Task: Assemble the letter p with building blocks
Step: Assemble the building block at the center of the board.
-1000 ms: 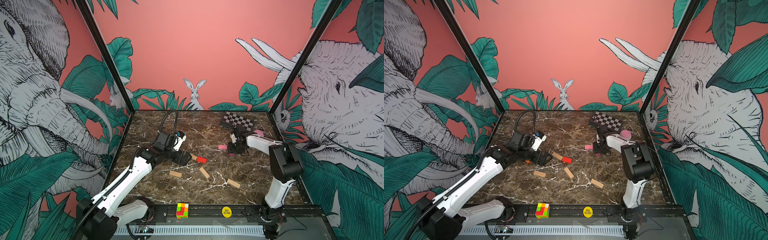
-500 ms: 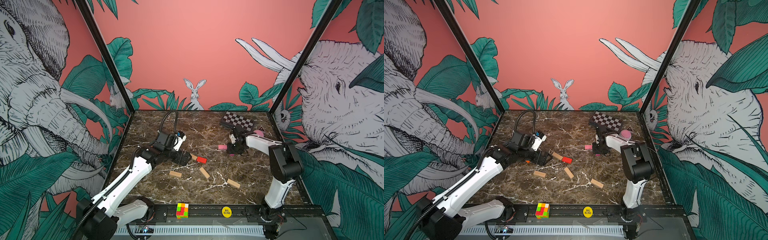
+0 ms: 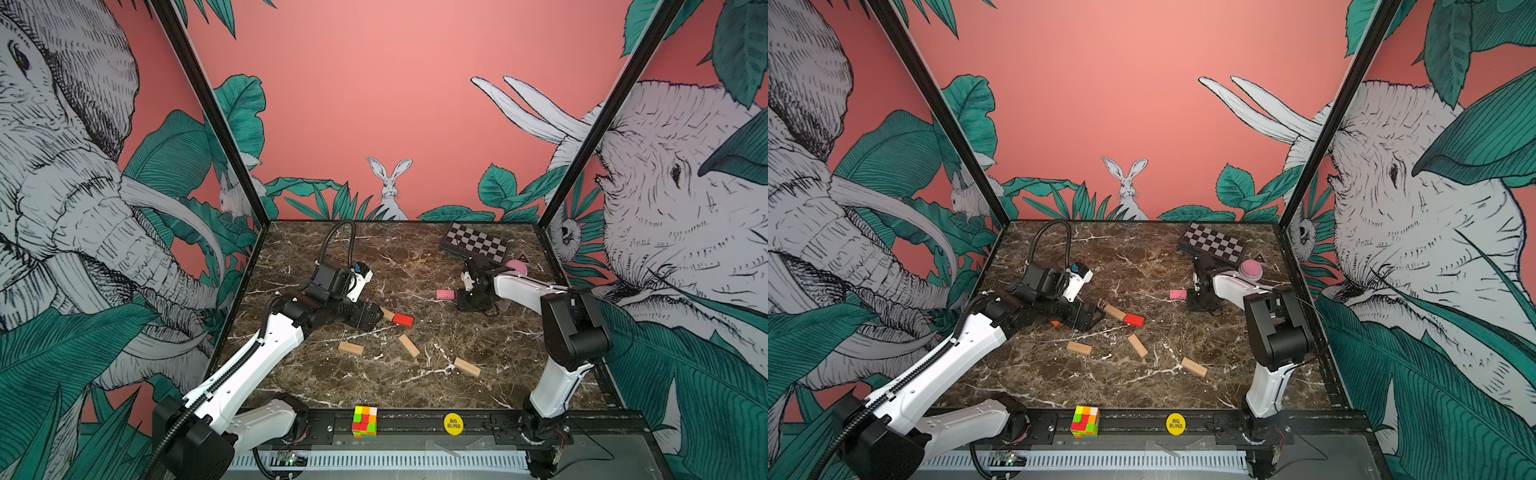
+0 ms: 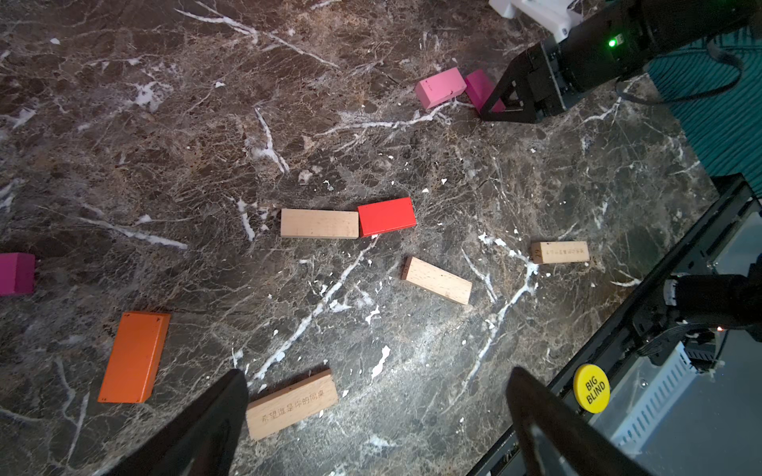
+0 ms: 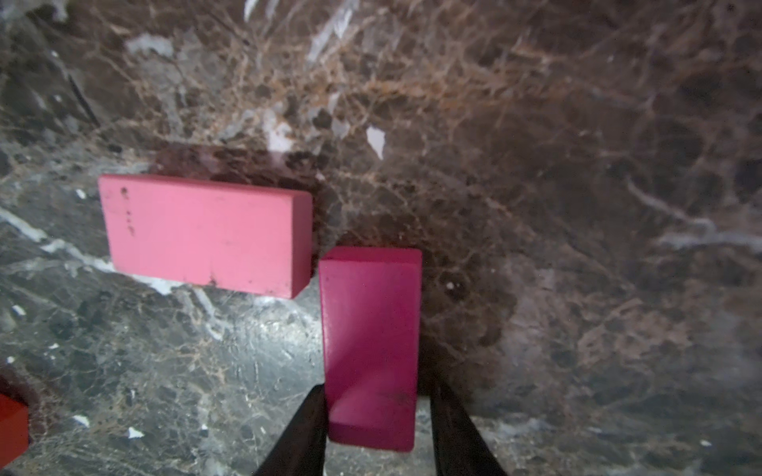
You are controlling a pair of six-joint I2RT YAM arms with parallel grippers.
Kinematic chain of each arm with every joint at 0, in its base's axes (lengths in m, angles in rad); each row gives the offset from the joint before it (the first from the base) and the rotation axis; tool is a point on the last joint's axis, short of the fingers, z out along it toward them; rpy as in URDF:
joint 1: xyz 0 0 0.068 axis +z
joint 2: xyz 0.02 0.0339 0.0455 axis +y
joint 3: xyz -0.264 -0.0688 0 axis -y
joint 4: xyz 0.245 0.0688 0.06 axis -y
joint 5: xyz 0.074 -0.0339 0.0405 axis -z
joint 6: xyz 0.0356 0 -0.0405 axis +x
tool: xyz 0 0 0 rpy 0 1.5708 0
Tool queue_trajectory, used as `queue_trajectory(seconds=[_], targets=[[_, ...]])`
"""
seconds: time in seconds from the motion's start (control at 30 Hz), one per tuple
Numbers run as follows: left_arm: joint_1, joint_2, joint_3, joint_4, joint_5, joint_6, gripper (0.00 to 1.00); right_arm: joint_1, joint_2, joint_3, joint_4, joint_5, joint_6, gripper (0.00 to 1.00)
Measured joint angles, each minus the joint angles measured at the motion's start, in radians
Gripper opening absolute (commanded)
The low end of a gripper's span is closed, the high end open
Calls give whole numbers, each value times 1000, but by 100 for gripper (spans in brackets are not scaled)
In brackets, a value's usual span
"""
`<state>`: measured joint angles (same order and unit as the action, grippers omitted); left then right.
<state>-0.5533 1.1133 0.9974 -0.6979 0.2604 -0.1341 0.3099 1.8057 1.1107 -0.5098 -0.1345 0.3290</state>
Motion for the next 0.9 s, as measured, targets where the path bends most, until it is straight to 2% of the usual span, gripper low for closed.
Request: queue_trajectory(seconds=[0.43,0.9], targets=[[0,0,0,0,7,-1,99,0,1,1,0,3,0,25],[0,-51,-24,34,80,-13,99,7,23,35,-13,0,0,23]])
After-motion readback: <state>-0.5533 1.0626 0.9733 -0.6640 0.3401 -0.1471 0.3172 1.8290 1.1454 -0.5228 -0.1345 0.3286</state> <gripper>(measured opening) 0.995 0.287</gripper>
